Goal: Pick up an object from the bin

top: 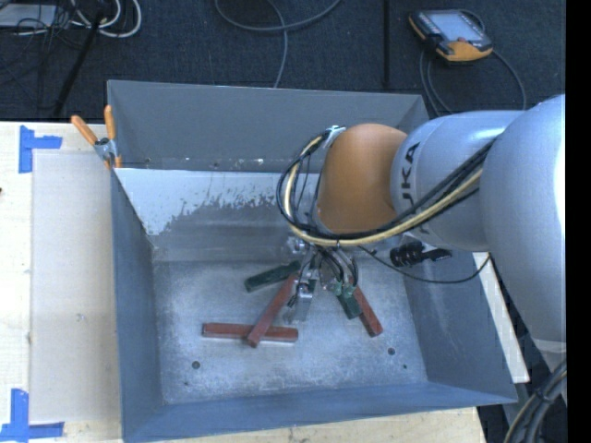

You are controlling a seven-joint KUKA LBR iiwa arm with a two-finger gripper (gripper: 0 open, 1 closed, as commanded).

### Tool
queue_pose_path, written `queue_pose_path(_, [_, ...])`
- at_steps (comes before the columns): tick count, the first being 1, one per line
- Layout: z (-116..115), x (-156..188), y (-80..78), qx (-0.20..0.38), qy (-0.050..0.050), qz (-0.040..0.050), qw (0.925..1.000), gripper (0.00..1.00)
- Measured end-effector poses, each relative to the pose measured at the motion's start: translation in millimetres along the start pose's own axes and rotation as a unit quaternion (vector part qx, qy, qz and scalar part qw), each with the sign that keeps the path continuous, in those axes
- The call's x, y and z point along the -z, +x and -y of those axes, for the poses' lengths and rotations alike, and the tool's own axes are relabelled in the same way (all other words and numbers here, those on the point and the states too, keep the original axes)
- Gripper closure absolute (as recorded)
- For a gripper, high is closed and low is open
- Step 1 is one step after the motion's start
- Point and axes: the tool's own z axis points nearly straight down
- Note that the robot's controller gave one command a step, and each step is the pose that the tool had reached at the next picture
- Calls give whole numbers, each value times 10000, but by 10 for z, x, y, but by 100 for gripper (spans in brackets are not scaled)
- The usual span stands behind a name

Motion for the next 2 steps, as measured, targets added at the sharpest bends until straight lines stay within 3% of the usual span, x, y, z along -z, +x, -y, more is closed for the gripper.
queue_pose_path(1, [95,-326,-271,611,2,36,9981,100])
queue_pose_path(2, [94,-326,-271,613,3,35,9981,100])
